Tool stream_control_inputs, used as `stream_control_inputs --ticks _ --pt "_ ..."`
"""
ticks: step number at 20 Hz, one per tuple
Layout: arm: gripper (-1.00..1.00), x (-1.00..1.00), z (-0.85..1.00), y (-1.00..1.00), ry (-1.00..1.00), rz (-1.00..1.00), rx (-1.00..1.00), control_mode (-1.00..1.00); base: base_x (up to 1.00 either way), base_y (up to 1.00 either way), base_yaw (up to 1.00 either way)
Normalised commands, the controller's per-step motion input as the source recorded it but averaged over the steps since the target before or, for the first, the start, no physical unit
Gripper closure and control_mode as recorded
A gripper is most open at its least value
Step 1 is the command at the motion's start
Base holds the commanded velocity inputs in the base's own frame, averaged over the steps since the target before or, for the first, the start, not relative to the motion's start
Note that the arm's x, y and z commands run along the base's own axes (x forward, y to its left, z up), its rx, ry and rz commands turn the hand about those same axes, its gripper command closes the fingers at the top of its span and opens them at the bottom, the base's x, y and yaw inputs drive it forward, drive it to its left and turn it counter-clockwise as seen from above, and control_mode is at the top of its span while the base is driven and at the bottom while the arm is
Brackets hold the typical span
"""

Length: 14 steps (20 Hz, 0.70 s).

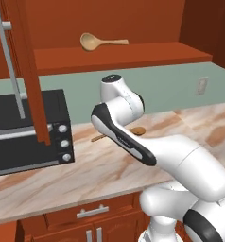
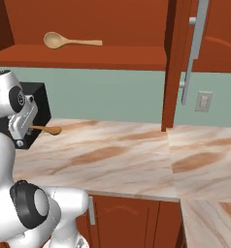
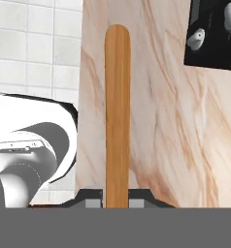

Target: Organize the utensils by type. Pick up the wooden spoons from the counter and place them in the open cabinet. Then pick up the metallic utensils from the counter and place them in the open drawer.

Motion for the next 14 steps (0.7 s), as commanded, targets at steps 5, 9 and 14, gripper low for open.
stream_control_inputs --ticks 5,9,14 --pt "1.0 0.0 0.0 0.0 0.0 0.0 0.0 1.0 0.22 -0.08 0.23" --pt "1.0 0.0 0.0 0.0 0.0 0.0 0.0 1.0 0.04 -0.03 0.05" --pt "1.0 0.0 0.0 0.0 0.0 0.0 0.0 1.0 0.0 0.0 0.0"
